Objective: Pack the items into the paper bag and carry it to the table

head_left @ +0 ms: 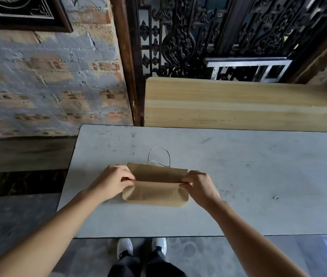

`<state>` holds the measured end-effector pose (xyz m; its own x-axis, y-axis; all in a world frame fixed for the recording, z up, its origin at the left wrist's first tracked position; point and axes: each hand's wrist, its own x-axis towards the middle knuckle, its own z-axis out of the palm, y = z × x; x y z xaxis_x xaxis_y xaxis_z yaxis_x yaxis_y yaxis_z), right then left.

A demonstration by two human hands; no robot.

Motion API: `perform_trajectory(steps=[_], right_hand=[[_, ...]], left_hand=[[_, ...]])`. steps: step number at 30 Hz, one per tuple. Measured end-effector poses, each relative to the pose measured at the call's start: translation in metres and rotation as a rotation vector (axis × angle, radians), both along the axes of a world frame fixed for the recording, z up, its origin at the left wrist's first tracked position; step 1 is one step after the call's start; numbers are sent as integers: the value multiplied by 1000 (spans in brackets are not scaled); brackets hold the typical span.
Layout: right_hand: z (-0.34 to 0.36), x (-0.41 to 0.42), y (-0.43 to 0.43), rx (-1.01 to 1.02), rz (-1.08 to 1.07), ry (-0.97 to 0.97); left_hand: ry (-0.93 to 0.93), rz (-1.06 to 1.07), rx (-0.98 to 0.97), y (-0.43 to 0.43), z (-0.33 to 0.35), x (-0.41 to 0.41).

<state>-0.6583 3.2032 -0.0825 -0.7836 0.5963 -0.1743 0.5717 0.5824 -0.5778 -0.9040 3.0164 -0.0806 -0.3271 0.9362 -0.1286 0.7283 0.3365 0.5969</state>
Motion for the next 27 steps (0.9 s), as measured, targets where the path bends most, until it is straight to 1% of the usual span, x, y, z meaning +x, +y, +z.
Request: perform_trajectory(steps=[3, 6, 10, 15, 16, 18, 20, 23, 25, 27], right_hand=[[-2, 4, 7, -13, -22, 43], [-1, 4, 8, -48, -83, 44], [-2, 7, 6, -100, -164, 64], [0, 10, -13, -40, -232, 105], [3, 10, -20, -35, -253, 91], [9, 7, -31, 58, -259, 1], [17, 5, -40, 198, -217, -101], [27, 5, -60, 347, -145, -264], [35, 8, -72, 380, -129, -340], [47, 6, -81, 378, -125, -348]], left_hand=[[-45, 2, -43, 3, 2, -7], [-55, 22, -60, 4, 4, -9], [-20, 174, -36, -6, 2, -11], [-87, 332, -23, -18, -4, 1], [-90, 354, -9, -20, -4, 6], [-38, 346, 17, -22, -3, 13], [56, 299, 28, -23, 0, 16], [201, 216, -17, -28, 8, 19], [229, 167, -91, -30, 13, 20], [241, 115, -138, -32, 25, 18]])
